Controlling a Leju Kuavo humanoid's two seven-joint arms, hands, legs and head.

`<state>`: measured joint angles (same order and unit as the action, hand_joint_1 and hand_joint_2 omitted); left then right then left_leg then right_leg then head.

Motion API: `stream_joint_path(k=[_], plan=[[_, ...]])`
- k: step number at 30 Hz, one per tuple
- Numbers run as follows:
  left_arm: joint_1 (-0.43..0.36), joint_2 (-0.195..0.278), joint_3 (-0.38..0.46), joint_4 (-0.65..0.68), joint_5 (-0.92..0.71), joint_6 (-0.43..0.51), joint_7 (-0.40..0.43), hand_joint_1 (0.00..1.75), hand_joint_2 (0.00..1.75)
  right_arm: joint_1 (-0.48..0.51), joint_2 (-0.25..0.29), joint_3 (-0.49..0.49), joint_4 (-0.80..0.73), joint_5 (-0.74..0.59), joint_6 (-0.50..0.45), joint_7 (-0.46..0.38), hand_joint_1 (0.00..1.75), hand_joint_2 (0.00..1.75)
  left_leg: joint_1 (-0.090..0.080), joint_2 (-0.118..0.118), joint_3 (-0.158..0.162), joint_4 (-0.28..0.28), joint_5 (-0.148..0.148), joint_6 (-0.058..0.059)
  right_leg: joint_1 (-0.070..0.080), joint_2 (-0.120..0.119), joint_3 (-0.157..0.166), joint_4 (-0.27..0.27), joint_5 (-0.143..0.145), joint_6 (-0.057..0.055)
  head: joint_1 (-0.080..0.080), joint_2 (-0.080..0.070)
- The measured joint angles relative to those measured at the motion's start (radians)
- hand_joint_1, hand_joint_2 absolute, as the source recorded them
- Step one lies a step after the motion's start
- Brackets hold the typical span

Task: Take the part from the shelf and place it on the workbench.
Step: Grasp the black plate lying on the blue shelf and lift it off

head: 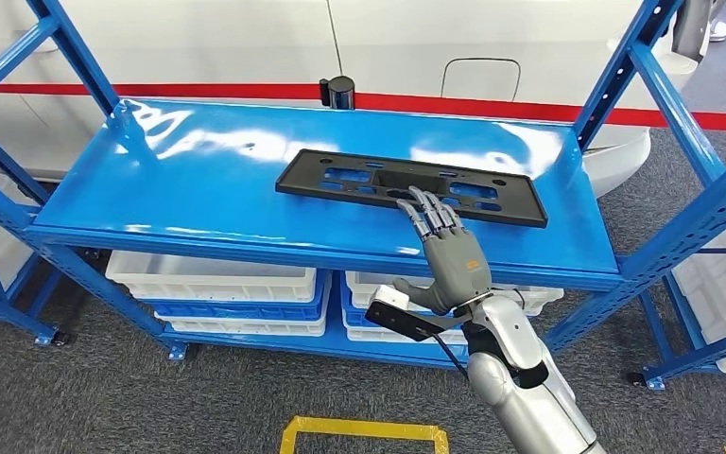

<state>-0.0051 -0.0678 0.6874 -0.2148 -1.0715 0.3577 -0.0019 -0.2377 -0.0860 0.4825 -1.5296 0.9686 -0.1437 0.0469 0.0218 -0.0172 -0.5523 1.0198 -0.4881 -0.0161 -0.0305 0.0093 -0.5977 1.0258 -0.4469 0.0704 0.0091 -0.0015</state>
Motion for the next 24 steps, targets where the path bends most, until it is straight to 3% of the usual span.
stream_joint_path(k=[2, 4, 7, 8, 9, 10, 12, 13, 14, 17, 19, 22, 23, 24], plan=[[0.000, -0.001, 0.000, 0.000, -0.002, -0.001, -0.002, 0.00, 0.00, 0.003, 0.002, -0.002, -0.001, 0.002, -0.002, -0.002, 0.00, 1.75, 0.004, 0.002, 0.001, 0.003, -0.004, -0.010, -0.001, 0.001, 0.002, -0.001, -0.002, -0.023, -0.004, 0.000], [0.000, -0.002, 0.000, 0.000, -0.004, -0.002, -0.003, 0.00, 0.00, 0.004, 0.005, -0.003, -0.003, 0.004, -0.005, -0.004, 0.00, 1.75, 0.006, 0.009, -0.022, 0.065, -0.033, -0.016, -0.002, 0.001, 0.014, -0.003, -0.007, -0.041, -0.008, 0.000], [0.000, -0.002, 0.000, 0.000, -0.006, -0.002, -0.004, 0.00, 0.00, 0.006, 0.009, -0.004, -0.003, 0.006, -0.010, -0.008, 0.00, 1.75, 0.005, 0.014, -0.123, 0.255, -0.105, -0.015, 0.007, 0.000, 0.030, -0.004, -0.019, -0.060, -0.014, 0.000], [0.001, -0.002, 0.000, 0.000, -0.007, -0.002, -0.004, 0.00, 0.00, 0.008, 0.010, -0.004, -0.003, 0.006, -0.013, -0.010, 0.00, 1.75, 0.005, 0.014, -0.151, 0.290, -0.108, -0.014, 0.010, 0.000, 0.035, -0.003, -0.022, -0.064, -0.013, 0.000], [0.001, -0.002, 0.000, 0.000, -0.008, -0.003, -0.004, 0.00, 0.00, 0.009, 0.012, -0.005, -0.003, 0.006, -0.016, -0.011, 0.00, 1.75, 0.005, 0.014, -0.162, 0.291, -0.090, -0.012, 0.013, 0.001, 0.041, -0.003, -0.026, -0.067, -0.013, 0.000], [0.002, -0.002, 0.000, 0.000, -0.009, -0.004, -0.004, 0.00, 0.00, 0.011, 0.013, -0.006, -0.004, 0.006, -0.019, -0.013, 0.00, 1.75, 0.005, 0.014, -0.155, 0.254, -0.053, -0.009, 0.014, 0.002, 0.048, -0.003, -0.030, -0.069, -0.014, 0.000], [0.002, -0.002, 0.000, 0.000, -0.013, -0.005, -0.004, 0.00, 0.00, 0.012, 0.017, -0.007, -0.006, 0.006, -0.024, -0.015, 0.00, 1.75, 0.003, 0.014, -0.108, 0.127, 0.029, -0.002, 0.017, 0.004, 0.060, -0.003, -0.042, -0.065, -0.014, 0.000], [0.001, -0.002, 0.000, 0.000, -0.015, -0.006, -0.004, 0.00, 0.00, 0.011, 0.018, -0.007, -0.007, 0.006, -0.026, -0.016, 0.00, 1.75, 0.001, 0.013, -0.084, 0.073, 0.048, 0.000, 0.019, 0.005, 0.064, -0.002, -0.047, -0.060, -0.014, 0.000], [0.001, -0.002, 0.000, 0.000, -0.016, -0.006, -0.004, 0.00, 0.00, 0.012, 0.019, -0.007, -0.009, 0.006, -0.028, -0.016, 0.00, 1.75, -0.002, 0.013, -0.070, 0.042, 0.052, 0.002, 0.021, 0.005, 0.063, -0.002, -0.050, -0.055, -0.013, 0.000], [-0.001, -0.003, 0.000, 0.000, -0.017, -0.007, -0.004, 0.00, 0.00, 0.014, 0.020, -0.009, -0.014, 0.006, -0.030, -0.016, 0.00, 1.75, -0.006, 0.010, -0.062, 0.023, 0.043, 0.010, 0.020, 0.003, 0.059, -0.005, -0.052, -0.042, -0.010, 0.000], [0.000, -0.004, 0.000, 0.000, -0.017, -0.007, -0.004, 0.00, 0.00, 0.013, 0.021, -0.012, -0.018, 0.006, -0.031, -0.016, 0.00, 1.75, -0.002, 0.010, -0.056, 0.014, 0.044, 0.021, 0.019, 0.001, 0.036, 0.037, -0.072, -0.037, -0.008, 0.000], [0.000, -0.004, 0.000, 0.000, -0.017, -0.007, -0.004, 0.00, 0.00, 0.016, 0.021, -0.016, -0.020, 0.006, -0.031, -0.016, 0.00, 1.75, -0.001, 0.010, -0.051, 0.010, 0.040, 0.032, 0.018, 0.000, -0.074, 0.227, -0.133, -0.041, -0.005, 0.000], [-0.001, -0.004, 0.000, 0.000, -0.017, -0.007, -0.004, 0.00, 0.00, 0.018, 0.021, -0.017, -0.020, 0.006, -0.031, -0.016, 0.00, 1.75, -0.001, 0.009, -0.049, 0.010, 0.037, 0.034, 0.017, 0.000, -0.108, 0.275, -0.140, -0.037, -0.005, 0.000], [-0.001, -0.004, 0.000, 0.000, -0.017, -0.007, -0.004, 0.00, 0.00, 0.020, 0.021, -0.017, -0.020, 0.006, -0.031, -0.016, 0.00, 1.75, -0.001, 0.008, -0.046, 0.010, 0.035, 0.034, 0.016, 0.000, -0.124, 0.286, -0.131, -0.030, -0.005, 0.000]])
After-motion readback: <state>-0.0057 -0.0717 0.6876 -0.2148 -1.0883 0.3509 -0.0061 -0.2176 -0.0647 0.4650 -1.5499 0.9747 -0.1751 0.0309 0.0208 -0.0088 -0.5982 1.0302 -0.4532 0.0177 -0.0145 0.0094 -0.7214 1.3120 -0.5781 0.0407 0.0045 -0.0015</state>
